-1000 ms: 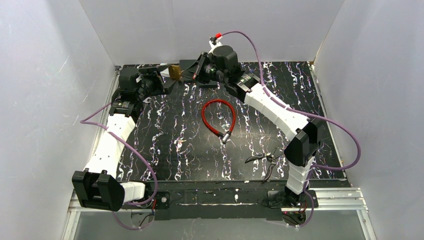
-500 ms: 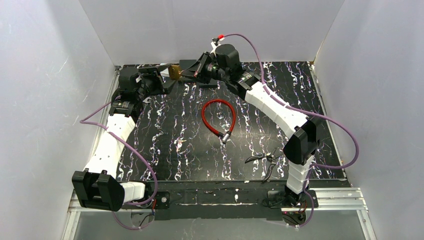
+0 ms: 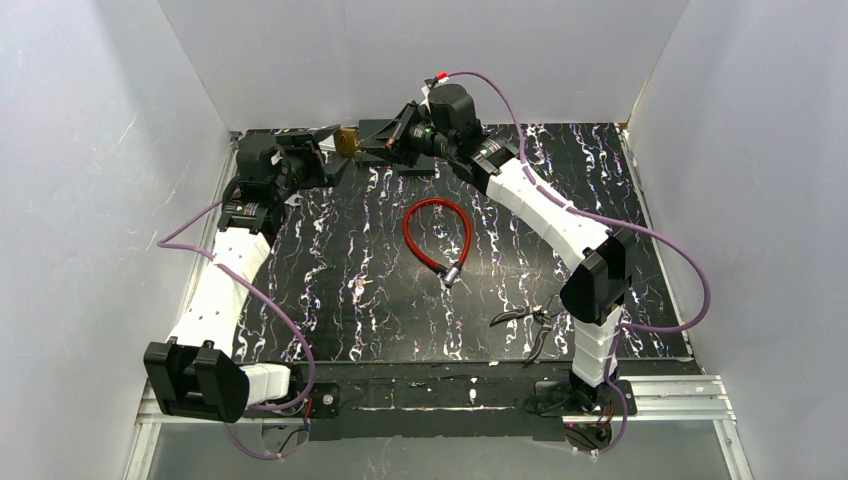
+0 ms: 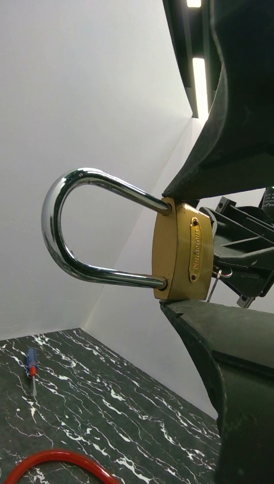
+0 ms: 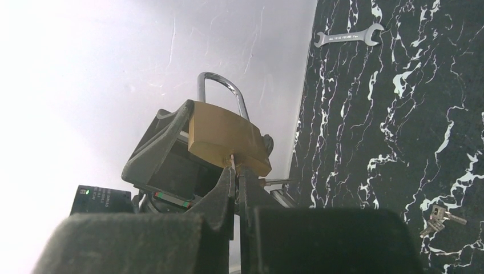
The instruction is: Unlock with the key
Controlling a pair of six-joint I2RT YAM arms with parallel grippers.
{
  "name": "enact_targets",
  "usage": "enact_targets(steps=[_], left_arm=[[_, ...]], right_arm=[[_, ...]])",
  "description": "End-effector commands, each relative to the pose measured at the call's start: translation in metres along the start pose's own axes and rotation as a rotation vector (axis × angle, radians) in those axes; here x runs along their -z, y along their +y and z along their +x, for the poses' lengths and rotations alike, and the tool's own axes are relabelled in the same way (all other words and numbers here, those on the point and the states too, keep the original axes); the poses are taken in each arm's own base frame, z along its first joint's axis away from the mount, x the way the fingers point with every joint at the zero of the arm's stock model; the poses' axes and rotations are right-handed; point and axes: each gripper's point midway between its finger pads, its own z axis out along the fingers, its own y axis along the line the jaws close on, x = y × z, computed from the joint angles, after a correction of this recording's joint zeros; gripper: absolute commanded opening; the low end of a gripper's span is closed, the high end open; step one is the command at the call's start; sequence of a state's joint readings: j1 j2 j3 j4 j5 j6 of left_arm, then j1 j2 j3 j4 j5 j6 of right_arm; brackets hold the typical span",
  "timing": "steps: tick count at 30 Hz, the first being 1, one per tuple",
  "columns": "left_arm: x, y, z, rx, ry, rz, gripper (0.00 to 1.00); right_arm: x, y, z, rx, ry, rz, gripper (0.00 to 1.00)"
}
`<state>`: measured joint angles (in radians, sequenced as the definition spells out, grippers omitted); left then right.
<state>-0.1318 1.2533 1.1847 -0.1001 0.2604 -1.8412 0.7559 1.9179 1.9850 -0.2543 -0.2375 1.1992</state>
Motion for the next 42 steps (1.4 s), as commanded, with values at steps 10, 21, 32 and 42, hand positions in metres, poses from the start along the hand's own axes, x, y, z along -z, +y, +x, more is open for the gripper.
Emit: enact_targets(steps=[10, 21, 32, 42], left_arm=[[0.049, -0.037, 0.09, -0.161, 0.352, 0.145, 0.0], [0.049, -0.035, 0.09, -0.179, 0.349, 0.149, 0.0], [0.049, -0.033, 0.089, -0.175, 0.349, 0.149, 0.0], [0.048, -0.031, 0.088, -0.171, 0.348, 0.142, 0.0]], right_arm=[[-0.006, 0.038, 0.053, -0.11, 0.214, -0.116, 0.01], [-0.002, 0.044, 0.051, -0.14, 0.222, -0.158, 0.01], [0.015, 0.024, 0.04, 0.224, 0.159, -0.078, 0.47], [0.028, 0.01, 0.025, 0.287, 0.132, -0.029, 0.56]])
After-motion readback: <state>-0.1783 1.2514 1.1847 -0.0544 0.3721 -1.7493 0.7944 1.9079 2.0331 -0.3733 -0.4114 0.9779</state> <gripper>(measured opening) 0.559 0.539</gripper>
